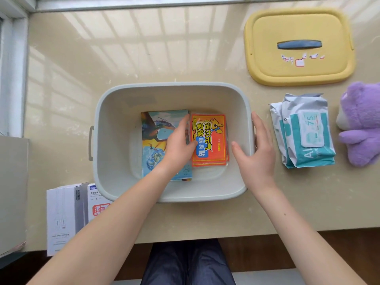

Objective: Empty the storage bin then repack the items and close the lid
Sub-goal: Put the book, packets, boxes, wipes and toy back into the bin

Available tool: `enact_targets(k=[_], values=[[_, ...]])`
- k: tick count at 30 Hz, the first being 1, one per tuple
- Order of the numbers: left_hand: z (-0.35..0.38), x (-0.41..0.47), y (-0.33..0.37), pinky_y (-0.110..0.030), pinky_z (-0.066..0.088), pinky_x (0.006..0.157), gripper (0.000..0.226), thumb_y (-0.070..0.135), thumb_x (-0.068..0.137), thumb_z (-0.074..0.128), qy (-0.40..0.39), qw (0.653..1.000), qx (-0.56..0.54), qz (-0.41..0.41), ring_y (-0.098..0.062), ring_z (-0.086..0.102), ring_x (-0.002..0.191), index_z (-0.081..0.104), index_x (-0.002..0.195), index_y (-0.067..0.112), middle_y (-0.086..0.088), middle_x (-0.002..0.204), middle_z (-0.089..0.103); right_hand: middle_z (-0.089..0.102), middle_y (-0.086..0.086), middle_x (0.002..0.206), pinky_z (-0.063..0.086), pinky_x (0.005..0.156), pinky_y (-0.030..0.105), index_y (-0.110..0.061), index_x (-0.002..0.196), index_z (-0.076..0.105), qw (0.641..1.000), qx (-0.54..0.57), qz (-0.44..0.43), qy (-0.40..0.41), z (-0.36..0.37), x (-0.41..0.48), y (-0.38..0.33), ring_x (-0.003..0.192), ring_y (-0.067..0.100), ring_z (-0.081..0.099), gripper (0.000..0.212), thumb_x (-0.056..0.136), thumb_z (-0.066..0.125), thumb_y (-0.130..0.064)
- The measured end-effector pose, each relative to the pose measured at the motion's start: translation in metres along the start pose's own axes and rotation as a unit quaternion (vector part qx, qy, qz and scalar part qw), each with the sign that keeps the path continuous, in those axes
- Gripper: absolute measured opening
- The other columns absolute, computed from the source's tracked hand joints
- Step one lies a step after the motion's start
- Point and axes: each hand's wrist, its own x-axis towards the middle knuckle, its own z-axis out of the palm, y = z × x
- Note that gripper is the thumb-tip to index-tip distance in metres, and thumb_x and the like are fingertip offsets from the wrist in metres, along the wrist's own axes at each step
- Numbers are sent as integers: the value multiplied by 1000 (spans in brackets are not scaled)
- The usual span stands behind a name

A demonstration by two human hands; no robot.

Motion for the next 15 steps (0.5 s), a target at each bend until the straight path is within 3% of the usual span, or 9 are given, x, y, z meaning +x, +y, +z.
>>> enact_targets(k=[2,5,9,12,15], values=[[-3,0,0,-30,43,95,81,6,80,71,25,999,30,16,-19,53,121,33,149,23,-1,138,53,46,3,147,30,115,32,-9,146,41,1000,2,0,0,0,0,0,138,15,39,73,81,72,-3],[-4,4,-1,-39,45,100,73,12,82,72,48,998,46,-4,-24,52,121,37,145,18,-6,136,51,46,3,147,29,115,28,-10,146,41,1000,0,-1,0,0,0,1,138,14,39,72,81,72,-4],[4,8,-3,-41,52,89,63,16,78,77,36,994,53,-85,-30,60,103,43,131,10,-13,126,48,46,2,146,29,115,26,-10,146,42,1000,2,-4,4,1,1,2,137,12,39,73,80,72,-3],[7,9,-4,-27,54,71,42,8,79,74,-5,998,27,-63,-13,62,84,54,116,13,-8,113,58,45,-1,146,31,115,30,-11,146,41,1000,9,-1,4,1,0,3,138,11,39,73,81,72,-5],[3,7,-6,-18,47,59,44,10,79,73,-3,998,41,-44,-4,57,73,56,120,13,-4,107,58,45,1,147,33,114,37,-11,146,41,1000,13,-2,4,2,1,4,138,13,39,72,81,72,-5]])
